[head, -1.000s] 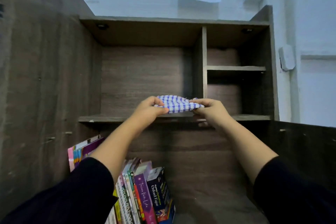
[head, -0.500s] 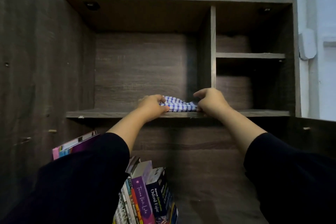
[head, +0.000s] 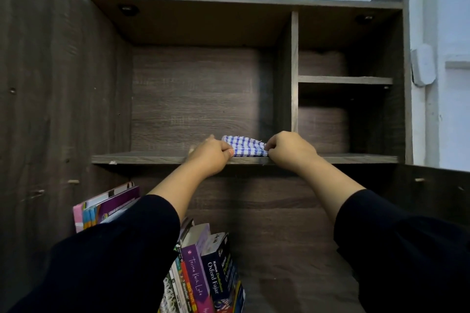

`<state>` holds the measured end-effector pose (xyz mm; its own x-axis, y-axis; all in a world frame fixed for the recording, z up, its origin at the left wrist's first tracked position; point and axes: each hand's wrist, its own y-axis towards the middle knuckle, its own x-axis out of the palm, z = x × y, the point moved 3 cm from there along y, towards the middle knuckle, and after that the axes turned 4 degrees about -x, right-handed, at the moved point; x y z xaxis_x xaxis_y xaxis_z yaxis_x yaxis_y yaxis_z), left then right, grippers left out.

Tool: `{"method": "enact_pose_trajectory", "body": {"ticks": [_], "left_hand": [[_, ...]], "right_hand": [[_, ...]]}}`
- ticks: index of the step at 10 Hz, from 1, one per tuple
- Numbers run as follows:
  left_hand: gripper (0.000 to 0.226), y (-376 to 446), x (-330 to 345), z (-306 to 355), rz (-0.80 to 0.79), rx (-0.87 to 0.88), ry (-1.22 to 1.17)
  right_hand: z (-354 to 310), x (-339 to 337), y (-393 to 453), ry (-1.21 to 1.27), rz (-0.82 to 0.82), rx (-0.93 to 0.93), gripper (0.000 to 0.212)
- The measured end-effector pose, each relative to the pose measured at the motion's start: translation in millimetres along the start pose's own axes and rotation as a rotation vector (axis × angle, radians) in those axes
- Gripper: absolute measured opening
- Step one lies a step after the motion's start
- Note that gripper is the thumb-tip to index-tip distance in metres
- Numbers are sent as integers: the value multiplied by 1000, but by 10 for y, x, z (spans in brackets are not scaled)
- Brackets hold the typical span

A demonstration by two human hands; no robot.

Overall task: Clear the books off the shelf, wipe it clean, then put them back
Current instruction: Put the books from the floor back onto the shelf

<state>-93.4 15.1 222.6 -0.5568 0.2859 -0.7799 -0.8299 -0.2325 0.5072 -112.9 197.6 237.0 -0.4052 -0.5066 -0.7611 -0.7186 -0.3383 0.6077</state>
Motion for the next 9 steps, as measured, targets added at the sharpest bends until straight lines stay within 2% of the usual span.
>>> {"method": "enact_pose_trajectory", "body": {"ticks": [1, 2, 3, 6, 7, 8, 9], "left_hand": [[32, -10, -3, 29, -23, -28, -89], [38, -39, -62, 86, 9, -8, 40], [39, -76, -64, 95, -42, -36, 75], [40, -110, -93, 113, -56, -74, 57], [49, -156, -57, 79, -117, -65, 62], [68, -250, -24, 61, -141, -54, 153], [80, -381, -45, 42, -63, -39, 153]], "right_hand": [[13, -1, -17, 4, 2, -9, 30], [4, -6, -15, -11, 6, -5, 31], [-5, 8, -12, -35, 9, -7, 32], [-17, 53, -12, -87, 64, 11, 30], [-14, 71, -65, -81, 70, 7, 31], [-11, 87, -87, -43, 53, -3, 32], [-10, 75, -224, -17, 43, -22, 37]]}}
